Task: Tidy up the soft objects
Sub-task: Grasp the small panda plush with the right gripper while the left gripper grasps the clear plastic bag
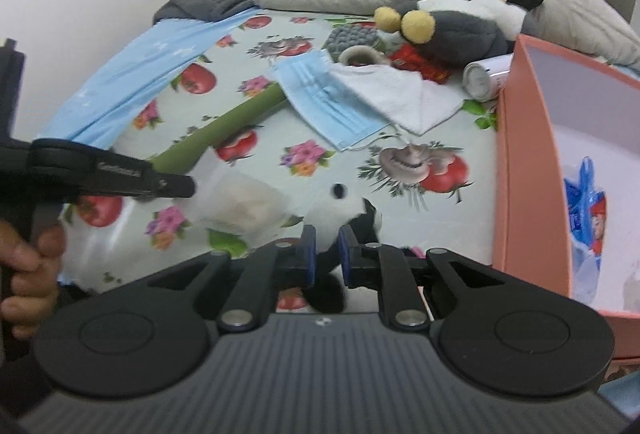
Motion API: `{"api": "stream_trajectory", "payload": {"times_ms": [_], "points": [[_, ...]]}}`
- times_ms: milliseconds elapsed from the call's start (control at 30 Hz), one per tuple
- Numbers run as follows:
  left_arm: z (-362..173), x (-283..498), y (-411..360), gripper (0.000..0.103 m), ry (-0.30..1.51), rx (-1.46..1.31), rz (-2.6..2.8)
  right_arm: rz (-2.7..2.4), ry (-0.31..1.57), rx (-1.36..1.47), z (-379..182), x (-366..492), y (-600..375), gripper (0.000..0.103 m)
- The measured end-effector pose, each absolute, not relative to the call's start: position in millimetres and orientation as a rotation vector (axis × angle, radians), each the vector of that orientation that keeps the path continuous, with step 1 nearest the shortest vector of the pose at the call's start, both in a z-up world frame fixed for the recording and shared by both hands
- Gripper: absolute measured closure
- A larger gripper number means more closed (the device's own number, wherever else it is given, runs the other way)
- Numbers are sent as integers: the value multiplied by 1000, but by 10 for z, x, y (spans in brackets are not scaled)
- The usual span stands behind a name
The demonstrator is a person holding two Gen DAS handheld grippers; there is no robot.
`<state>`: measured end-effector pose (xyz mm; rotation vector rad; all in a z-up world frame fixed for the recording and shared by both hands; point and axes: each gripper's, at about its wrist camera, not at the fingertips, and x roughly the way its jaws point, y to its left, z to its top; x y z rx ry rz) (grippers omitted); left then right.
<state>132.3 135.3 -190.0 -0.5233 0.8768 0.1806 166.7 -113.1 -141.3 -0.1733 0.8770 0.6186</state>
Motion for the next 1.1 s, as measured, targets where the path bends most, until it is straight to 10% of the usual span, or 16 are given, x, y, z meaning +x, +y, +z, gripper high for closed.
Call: {"api": "stream_trajectory", "payload": {"times_ms": [133, 300, 1100], "points": [[-1881, 1335, 1328, 62, 886, -504, 167, 650, 864, -175, -1390, 1681, -1144, 55], [-1855, 1359, 1314, 43, 870, -485, 141, 692, 877, -207, -1459, 1868, -1067, 54], [-2063, 1783, 990, 37, 966, -327, 42, 616, 944, -258, -1749, 2021, -1127, 60]]}}
